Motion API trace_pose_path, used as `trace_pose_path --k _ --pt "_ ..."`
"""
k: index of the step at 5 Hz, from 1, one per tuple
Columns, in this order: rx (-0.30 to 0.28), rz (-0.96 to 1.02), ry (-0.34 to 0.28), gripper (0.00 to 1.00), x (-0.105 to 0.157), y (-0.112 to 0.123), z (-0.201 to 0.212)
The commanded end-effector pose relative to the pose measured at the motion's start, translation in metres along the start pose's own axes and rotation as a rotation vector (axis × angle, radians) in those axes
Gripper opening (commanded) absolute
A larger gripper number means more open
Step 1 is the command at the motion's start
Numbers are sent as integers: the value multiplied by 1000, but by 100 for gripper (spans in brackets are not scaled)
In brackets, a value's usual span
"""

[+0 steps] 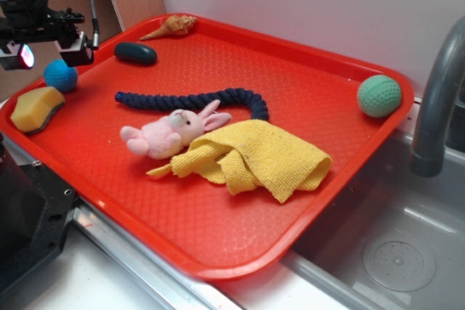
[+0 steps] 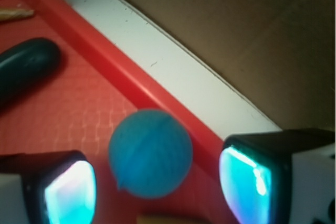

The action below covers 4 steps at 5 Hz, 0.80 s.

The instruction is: Grab the blue ball.

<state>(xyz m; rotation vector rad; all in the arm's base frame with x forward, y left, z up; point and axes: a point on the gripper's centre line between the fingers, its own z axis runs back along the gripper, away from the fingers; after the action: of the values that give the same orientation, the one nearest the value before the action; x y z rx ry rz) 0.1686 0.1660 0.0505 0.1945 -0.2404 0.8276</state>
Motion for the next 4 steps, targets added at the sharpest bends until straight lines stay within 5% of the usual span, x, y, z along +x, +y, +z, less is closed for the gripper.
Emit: trace_pose_path --k 1,2,4 --pt "25 -14 26 100 3 9 -19" --pt "39 0 39 0 1 8 -23" --pt "36 -30 76 0 -4 3 -4"
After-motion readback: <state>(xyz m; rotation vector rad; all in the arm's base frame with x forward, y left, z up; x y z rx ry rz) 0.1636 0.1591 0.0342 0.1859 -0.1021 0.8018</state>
